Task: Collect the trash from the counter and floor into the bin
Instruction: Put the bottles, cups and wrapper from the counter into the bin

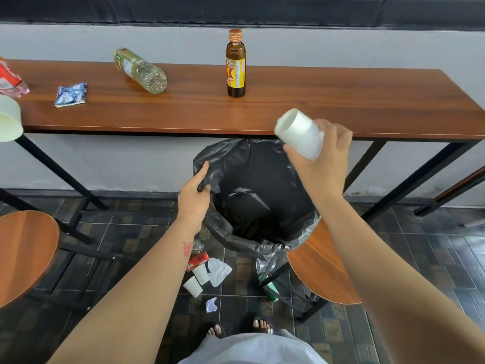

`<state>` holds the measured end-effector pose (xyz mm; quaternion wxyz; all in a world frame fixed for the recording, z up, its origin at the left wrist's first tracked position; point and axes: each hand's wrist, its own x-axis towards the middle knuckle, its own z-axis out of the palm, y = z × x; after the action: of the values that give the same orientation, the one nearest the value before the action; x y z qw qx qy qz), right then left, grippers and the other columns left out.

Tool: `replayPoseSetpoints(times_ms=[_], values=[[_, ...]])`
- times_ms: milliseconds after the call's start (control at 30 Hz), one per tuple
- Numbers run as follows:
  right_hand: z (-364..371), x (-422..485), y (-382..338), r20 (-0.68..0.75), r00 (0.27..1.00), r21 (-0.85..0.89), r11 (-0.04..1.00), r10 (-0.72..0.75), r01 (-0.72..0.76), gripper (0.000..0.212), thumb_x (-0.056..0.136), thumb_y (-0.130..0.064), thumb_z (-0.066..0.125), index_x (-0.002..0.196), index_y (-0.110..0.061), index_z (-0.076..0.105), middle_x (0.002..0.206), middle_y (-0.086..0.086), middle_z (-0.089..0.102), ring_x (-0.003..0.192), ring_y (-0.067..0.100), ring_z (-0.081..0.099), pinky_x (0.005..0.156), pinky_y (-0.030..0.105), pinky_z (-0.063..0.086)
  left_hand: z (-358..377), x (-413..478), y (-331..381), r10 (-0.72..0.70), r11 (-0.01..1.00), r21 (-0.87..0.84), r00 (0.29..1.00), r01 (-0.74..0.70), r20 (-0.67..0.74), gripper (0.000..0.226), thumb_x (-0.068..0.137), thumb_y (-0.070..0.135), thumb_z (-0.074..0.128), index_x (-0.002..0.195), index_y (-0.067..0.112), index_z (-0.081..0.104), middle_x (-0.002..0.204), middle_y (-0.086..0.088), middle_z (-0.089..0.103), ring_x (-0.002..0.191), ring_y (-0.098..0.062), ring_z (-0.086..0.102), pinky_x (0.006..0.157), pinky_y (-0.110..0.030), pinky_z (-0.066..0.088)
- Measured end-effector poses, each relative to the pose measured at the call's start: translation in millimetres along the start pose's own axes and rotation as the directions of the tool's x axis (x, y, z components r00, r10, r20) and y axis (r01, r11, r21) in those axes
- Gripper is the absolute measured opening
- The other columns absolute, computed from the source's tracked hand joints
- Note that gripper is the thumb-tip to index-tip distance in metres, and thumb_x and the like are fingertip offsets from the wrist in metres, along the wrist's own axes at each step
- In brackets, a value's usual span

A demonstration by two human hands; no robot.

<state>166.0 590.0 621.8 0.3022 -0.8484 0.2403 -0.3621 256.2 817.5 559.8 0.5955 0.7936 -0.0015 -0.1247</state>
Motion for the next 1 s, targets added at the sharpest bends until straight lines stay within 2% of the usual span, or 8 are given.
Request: replayPoseSetpoints(times_ms=[167,233,333,433,567,667,767,1000], values=[[30.9,-36.8,-1.2,0.285,0.958,-0.123,0.99,-0.028,0.066,0.072,0.074,-0.049,0.078,0.132,-0.027,0.044,0.131,0.002,0.04,0.11,0.024,0.054,0.081,0.034,0.055,-12.7,-12.9,3.5,0.009,1.0,-0.021,0.998,-0.01,-0.059,0.052,0.1,0.005,0.049,0.143,0.035,0.047,0.136,0.013,0.05,0.088,0.01,0.049,0.09,-0.012,0.033],[43.1,-47.7,3.0,0.386,0.922,-0.222,0.972,0.018,0.074,0.07,0.076,-0.052,0.075,0.133,-0.029,0.042,0.131,0.003,0.043,0.112,0.026,0.055,0.086,0.038,0.056,-20.4,-13.4,1.0,0.018,1.0,-0.018,0.996,-0.02,-0.09,0.051,0.1,0.005,0.048,0.14,0.037,0.05,0.147,0.006,0.046,0.101,-0.001,0.059,0.098,-0.015,0.038],[57.1,-59.0,2.3,0.48,0.872,-0.31,0.948,0.093,0.07,0.068,0.079,-0.054,0.071,0.134,-0.029,0.04,0.131,0.004,0.045,0.114,0.027,0.054,0.09,0.04,0.053,-33.4,-7.6,-6.1,0.027,1.0,0.015,0.994,-0.026,-0.108,0.048,0.101,0.006,0.046,0.135,0.04,0.055,0.145,0.003,0.049,0.123,-0.034,0.053,0.106,-0.038,0.044],[70.4,-68.4,-2.7,0.522,0.847,-0.364,0.925,0.104,0.111,0.068,0.082,-0.056,0.067,0.136,-0.025,0.04,0.131,0.006,0.047,0.116,0.028,0.054,0.095,0.042,0.05,-47.0,-4.2,-12.7,0.035,0.999,0.034,0.995,-0.032,-0.095,0.049,0.101,0.007,0.047,0.132,0.043,0.057,0.144,0.001,0.052,0.12,-0.044,0.051,0.102,-0.048,0.047],[88.4,-77.2,-9.6,0.595,0.794,-0.422,0.889,0.126,0.176,0.072,0.084,-0.06,0.062,0.141,-0.023,0.037,0.137,0.005,0.046,0.123,0.03,0.05,0.101,0.045,0.043,-65.4,-0.3,-20.3,0.019,1.0,-0.014,0.995,-0.02,-0.096,0.049,0.1,0.004,0.047,0.131,0.04,0.058,0.145,-0.001,0.05,0.125,-0.031,0.054,0.105,-0.04,0.046],[96.9,-79.3,-17.4,0.628,0.772,-0.42,0.877,0.096,0.232,0.076,0.087,-0.061,0.058,0.148,-0.023,0.032,0.145,0.006,0.042,0.131,0.03,0.044,0.106,0.045,0.038,-78.4,4.9,-25.4,-0.002,0.999,-0.043,0.995,-0.002,-0.1,0.048,0.1,0.003,0.047,0.133,0.036,0.058,0.144,0.001,0.05,0.113,-0.026,0.059,0.088,-0.023,0.052],[103.3,-74.9,-32.7,0.574,0.819,-0.36,0.897,-0.004,0.256,0.07,0.09,-0.057,0.057,0.146,-0.021,0.037,0.143,0.005,0.046,0.132,0.027,0.043,0.109,0.041,0.036,-90.0,15.9,-30.0,-0.041,0.996,-0.081,0.995,0.034,-0.088,0.049,0.1,0.001,0.046,0.133,0.035,0.06,0.135,0.008,0.052,0.095,-0.001,0.054,0.064,0.0,0.039],[111.2,-40.8,-82.5,0.066,0.938,-0.128,0.929,-0.341,0.347,0.048,0.091,-0.037,0.061,0.13,-0.009,0.055,0.126,0.007,0.059,0.119,0.024,0.051,0.103,0.035,0.041,-111.9,43.0,-39.3,-0.108,0.991,-0.095,0.989,0.099,-0.103,0.055,0.099,0.002,0.044,0.119,0.049,0.064,0.109,0.0,0.066,0.058,-0.011,0.043,0.056,-0.025,0.038]])
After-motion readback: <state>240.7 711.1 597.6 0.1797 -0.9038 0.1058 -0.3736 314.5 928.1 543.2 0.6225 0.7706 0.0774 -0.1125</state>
